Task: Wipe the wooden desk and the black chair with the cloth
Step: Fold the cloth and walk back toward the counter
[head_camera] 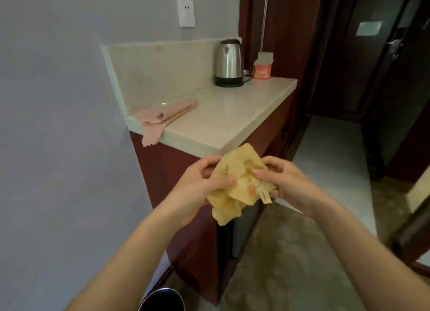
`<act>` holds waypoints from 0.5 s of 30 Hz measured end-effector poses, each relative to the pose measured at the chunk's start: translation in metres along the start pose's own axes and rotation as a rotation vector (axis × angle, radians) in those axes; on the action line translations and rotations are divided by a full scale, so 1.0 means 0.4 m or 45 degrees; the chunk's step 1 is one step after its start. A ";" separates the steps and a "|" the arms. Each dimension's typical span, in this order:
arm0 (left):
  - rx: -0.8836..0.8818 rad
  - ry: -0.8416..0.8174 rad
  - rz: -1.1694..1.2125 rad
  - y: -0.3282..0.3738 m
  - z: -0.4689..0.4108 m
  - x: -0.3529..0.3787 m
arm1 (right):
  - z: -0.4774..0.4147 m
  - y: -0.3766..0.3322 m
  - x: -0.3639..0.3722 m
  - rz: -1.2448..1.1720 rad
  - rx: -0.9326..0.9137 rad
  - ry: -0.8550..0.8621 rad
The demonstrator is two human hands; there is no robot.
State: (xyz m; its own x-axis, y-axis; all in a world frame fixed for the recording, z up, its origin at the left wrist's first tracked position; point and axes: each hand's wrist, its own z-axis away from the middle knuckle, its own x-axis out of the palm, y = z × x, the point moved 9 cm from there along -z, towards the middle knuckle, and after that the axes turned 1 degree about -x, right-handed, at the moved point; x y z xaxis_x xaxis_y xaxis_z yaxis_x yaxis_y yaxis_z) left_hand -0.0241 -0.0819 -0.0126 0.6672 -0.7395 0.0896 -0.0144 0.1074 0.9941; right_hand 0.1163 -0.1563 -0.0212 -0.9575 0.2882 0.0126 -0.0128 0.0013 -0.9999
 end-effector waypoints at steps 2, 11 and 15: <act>0.107 0.189 -0.206 0.057 -0.074 -0.042 | -0.116 -0.053 -0.031 0.078 -0.086 0.002; 0.441 0.861 -1.065 0.304 -0.344 -0.206 | -0.612 -0.216 -0.029 0.416 -0.381 -0.128; 0.140 0.933 -1.210 0.251 -0.408 -0.271 | -0.717 -0.206 0.008 0.868 -0.460 -0.309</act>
State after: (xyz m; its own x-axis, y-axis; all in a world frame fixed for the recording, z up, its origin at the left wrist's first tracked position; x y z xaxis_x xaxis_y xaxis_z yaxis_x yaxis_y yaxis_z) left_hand 0.0239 0.1174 0.0677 0.7094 0.0646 -0.7019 0.6728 -0.3588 0.6470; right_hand 0.1968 0.1191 0.0605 -0.7575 0.1211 -0.6415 0.6506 0.2218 -0.7263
